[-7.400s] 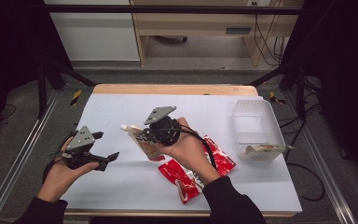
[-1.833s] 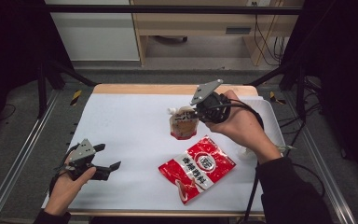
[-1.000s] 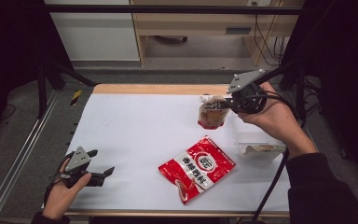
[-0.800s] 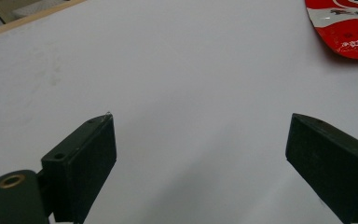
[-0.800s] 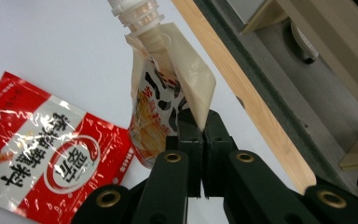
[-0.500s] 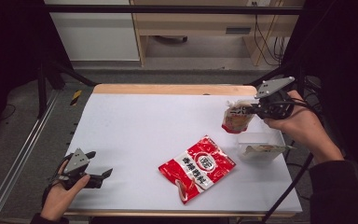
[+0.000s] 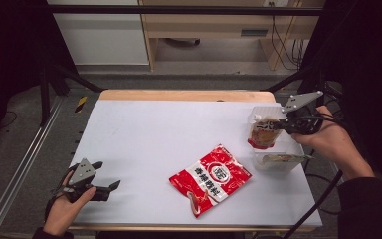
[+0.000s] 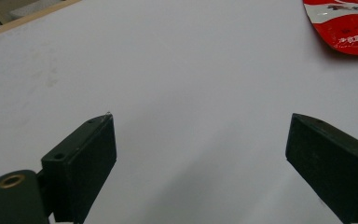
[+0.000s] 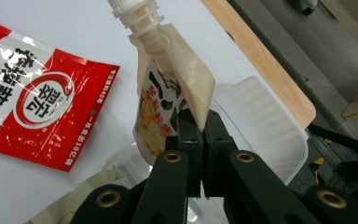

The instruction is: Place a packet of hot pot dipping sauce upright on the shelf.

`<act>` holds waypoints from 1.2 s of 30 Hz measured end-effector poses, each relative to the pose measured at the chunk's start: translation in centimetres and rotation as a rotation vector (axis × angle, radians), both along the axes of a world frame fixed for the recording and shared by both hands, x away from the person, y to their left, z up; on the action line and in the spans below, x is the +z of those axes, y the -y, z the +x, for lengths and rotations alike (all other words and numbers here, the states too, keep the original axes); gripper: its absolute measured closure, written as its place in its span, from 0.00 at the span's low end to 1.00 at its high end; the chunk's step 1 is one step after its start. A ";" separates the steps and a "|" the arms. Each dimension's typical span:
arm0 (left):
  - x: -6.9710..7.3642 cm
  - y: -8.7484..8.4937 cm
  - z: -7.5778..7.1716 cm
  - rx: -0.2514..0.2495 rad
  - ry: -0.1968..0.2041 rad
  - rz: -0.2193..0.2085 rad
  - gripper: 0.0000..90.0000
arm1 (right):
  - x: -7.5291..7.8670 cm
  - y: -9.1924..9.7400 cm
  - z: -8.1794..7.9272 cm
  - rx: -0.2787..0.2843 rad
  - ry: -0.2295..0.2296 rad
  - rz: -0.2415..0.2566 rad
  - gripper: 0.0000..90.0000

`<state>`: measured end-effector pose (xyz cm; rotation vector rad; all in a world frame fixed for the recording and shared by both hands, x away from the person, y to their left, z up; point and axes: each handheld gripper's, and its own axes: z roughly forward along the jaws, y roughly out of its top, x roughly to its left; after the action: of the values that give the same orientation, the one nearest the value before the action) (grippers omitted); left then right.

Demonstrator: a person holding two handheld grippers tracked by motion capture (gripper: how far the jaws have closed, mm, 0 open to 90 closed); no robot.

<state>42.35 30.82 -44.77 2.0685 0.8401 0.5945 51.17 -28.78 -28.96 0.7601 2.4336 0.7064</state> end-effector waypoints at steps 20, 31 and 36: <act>-0.1 0.2 0.0 -0.009 -0.004 0.007 0.09 | -2.0 1.9 0.3 -0.036 -0.056 -0.020 0.99; -0.1 0.2 0.0 -0.012 -0.007 0.011 0.09 | -4.3 1.3 1.1 -0.037 -0.130 -0.036 0.98; -0.2 0.3 0.0 -0.015 -0.007 0.016 0.09 | -5.1 1.3 1.2 -0.035 -0.148 -0.039 0.98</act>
<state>42.31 30.49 -44.93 2.0909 0.8256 0.5878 52.41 -30.07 -34.07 0.8655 2.5515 0.6074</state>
